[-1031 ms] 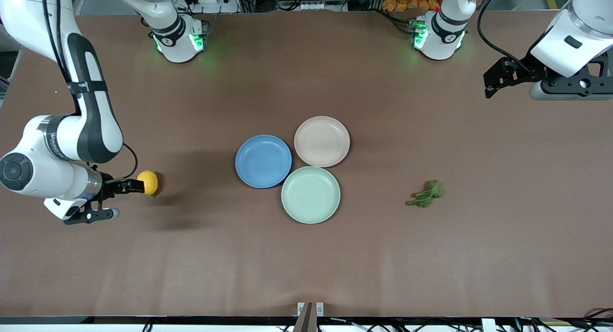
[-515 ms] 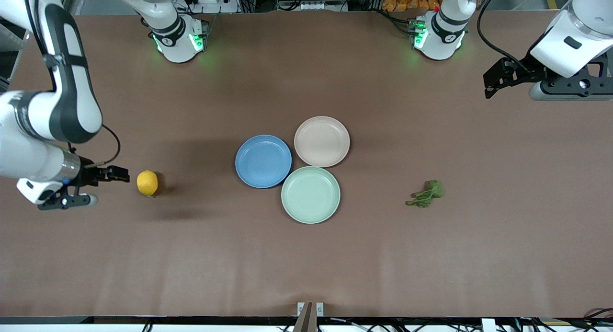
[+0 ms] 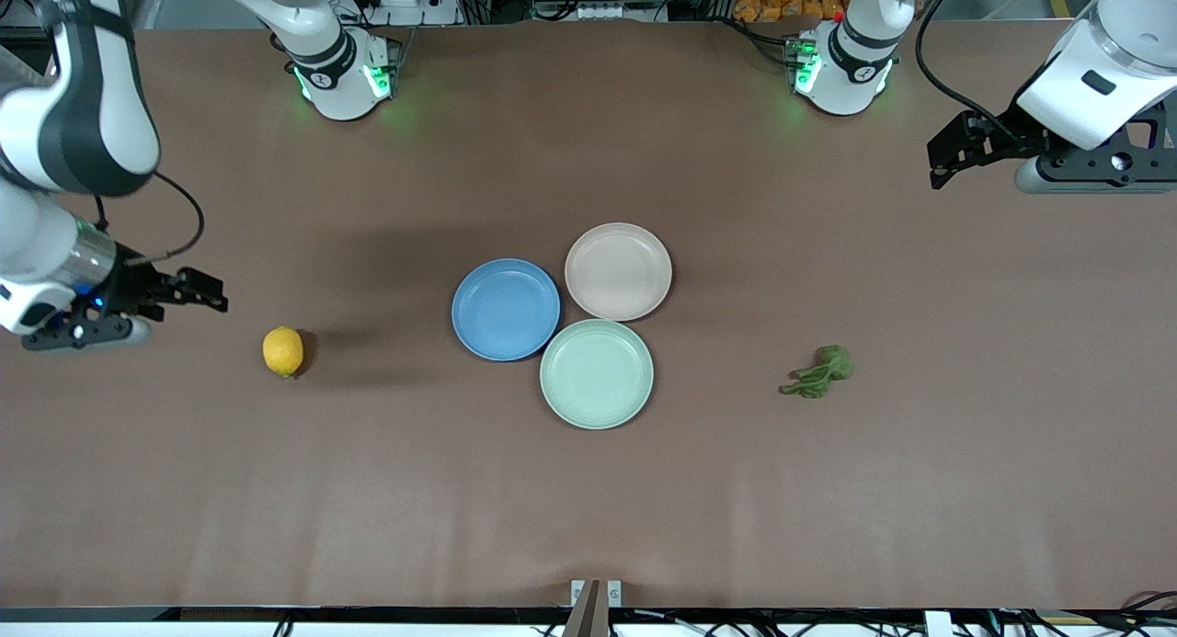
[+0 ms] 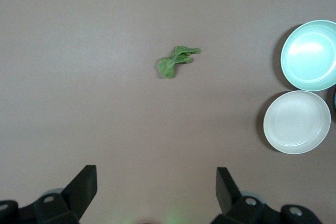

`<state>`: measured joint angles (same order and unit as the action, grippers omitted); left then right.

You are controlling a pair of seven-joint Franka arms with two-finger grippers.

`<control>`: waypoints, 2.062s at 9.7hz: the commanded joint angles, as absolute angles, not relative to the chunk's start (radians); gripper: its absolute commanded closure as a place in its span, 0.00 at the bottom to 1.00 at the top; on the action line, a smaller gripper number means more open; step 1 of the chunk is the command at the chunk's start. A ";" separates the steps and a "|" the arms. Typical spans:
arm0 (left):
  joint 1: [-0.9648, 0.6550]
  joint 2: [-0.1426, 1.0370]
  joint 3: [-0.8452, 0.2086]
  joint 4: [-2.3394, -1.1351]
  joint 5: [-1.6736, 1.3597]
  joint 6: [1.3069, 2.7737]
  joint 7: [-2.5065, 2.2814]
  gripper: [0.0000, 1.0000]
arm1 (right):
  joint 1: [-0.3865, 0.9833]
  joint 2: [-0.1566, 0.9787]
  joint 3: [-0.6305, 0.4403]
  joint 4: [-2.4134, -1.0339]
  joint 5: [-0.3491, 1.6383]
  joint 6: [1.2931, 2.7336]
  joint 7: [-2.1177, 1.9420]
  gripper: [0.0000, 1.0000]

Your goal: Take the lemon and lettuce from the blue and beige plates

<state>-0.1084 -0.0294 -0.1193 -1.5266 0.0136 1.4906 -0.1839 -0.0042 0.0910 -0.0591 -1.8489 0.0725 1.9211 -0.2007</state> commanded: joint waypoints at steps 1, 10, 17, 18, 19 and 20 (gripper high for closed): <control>-0.114 -0.025 -0.120 -1.508 0.029 1.471 -0.175 0.00 | -0.023 0.005 -0.038 -1.904 0.046 1.902 -0.179 0.00; -0.114 -0.025 -0.120 -1.508 0.029 1.471 -0.175 0.00 | 0.028 -0.025 -0.035 -1.590 -0.043 1.494 -0.080 0.00; -0.115 -0.025 -0.120 -1.508 0.028 1.471 -0.176 0.00 | 0.057 -0.021 -0.049 -1.519 -0.034 1.463 0.009 0.00; -0.115 -0.025 -0.120 -1.508 0.029 1.471 -0.176 0.00 | 0.061 -0.020 -0.051 -1.519 -0.034 1.462 0.011 0.00; -0.114 -0.025 -0.120 -1.508 0.029 1.471 -0.175 0.00 | 0.061 -0.021 -0.052 -1.519 -0.034 1.459 0.011 0.00; -0.115 -0.025 -0.120 -1.508 0.029 1.471 -0.175 0.00 | 0.066 -0.021 -0.066 -1.513 -0.034 1.459 0.011 0.00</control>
<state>-0.1089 -0.0291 -0.1199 -1.5264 0.0136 1.4903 -0.1839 0.0483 -0.0235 -0.0444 -1.5316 -0.0211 1.4677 -0.0065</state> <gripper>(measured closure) 0.000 0.000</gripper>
